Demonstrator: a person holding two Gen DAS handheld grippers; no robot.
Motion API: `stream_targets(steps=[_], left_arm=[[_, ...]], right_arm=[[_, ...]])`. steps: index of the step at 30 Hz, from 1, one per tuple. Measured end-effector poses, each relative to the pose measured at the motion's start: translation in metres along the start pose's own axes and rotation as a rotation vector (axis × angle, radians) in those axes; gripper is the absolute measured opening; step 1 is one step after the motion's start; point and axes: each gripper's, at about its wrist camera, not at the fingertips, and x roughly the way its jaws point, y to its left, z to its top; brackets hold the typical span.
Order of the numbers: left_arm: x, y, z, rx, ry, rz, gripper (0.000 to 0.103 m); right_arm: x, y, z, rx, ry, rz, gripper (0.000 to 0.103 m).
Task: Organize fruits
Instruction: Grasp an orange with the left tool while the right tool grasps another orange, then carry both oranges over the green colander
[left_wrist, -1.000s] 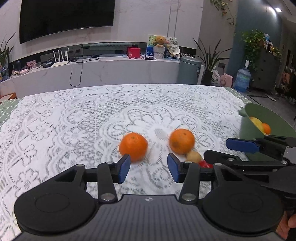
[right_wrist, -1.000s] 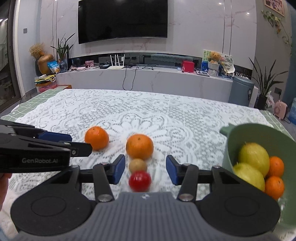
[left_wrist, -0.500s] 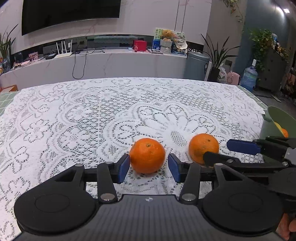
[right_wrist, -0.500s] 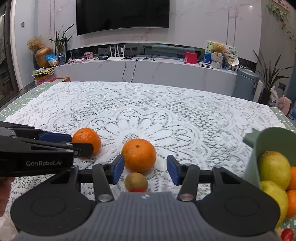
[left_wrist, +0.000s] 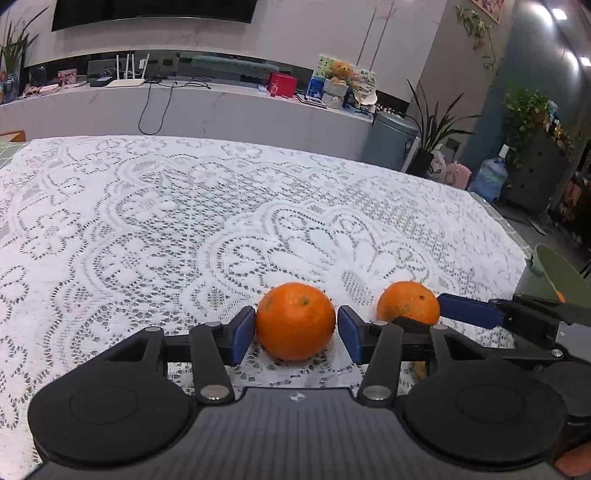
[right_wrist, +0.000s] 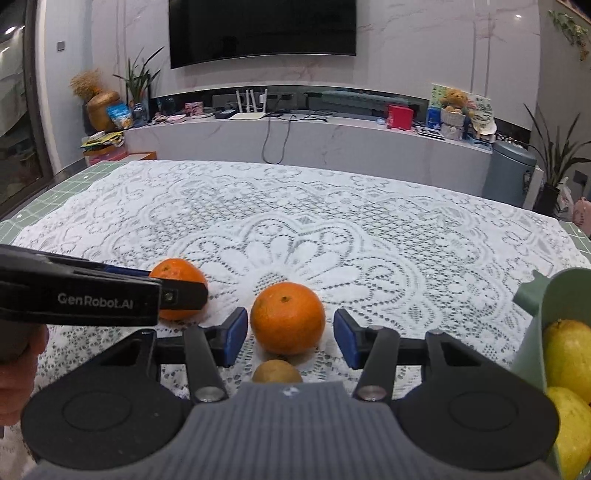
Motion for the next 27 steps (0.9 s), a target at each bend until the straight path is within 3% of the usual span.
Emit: stream_targets(steps=[16, 27], left_arm=[[0.004, -0.002, -0.001, 0.007, -0.004, -0.003, 0.052], [-0.016, -0.009, 0.007, 0.029, -0.026, 0.023, 0.051]], right_arm=[[0.009, 0.004, -0.001, -0.01, 0.004, -0.012, 0.045], [-0.011, 0.014, 0.009, -0.062, -0.039, -0.021, 0.044]])
